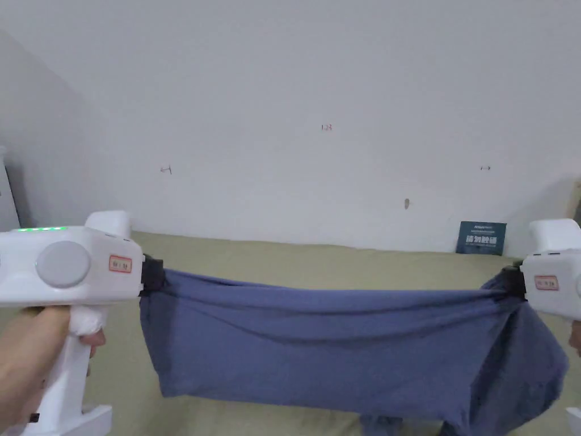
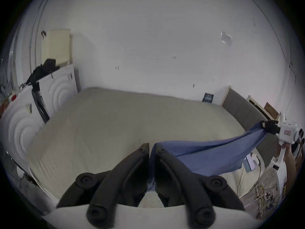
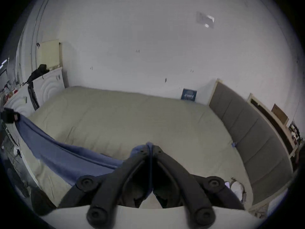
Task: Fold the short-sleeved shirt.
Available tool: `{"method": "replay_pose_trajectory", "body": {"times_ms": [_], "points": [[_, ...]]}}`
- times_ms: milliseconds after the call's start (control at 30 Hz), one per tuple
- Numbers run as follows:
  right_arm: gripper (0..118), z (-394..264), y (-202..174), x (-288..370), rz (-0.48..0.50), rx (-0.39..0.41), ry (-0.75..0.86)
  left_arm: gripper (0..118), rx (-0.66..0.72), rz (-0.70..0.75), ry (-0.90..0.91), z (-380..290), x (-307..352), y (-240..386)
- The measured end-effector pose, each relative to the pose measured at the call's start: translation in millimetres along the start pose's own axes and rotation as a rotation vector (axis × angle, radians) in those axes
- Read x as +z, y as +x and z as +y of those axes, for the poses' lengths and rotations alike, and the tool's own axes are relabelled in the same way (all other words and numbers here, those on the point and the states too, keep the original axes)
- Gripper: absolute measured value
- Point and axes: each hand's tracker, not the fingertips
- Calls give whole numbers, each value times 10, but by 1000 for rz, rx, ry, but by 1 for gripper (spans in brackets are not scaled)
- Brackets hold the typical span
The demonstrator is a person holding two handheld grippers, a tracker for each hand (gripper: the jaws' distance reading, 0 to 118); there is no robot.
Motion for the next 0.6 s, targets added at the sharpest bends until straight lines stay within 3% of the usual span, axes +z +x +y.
{"method": "replay_pose_trajectory", "body": {"times_ms": [333,433,600], "points": [[2,970,163,-20,-113,40,93,6,-29,57,75,890,-324,392],[2,1185,190,-217,-145,83,102,6,-58,88,77,1088,-547,479],[2,1461,205,-736,-173,77,109,6,-58,127,107,1380,-985,558]]}}
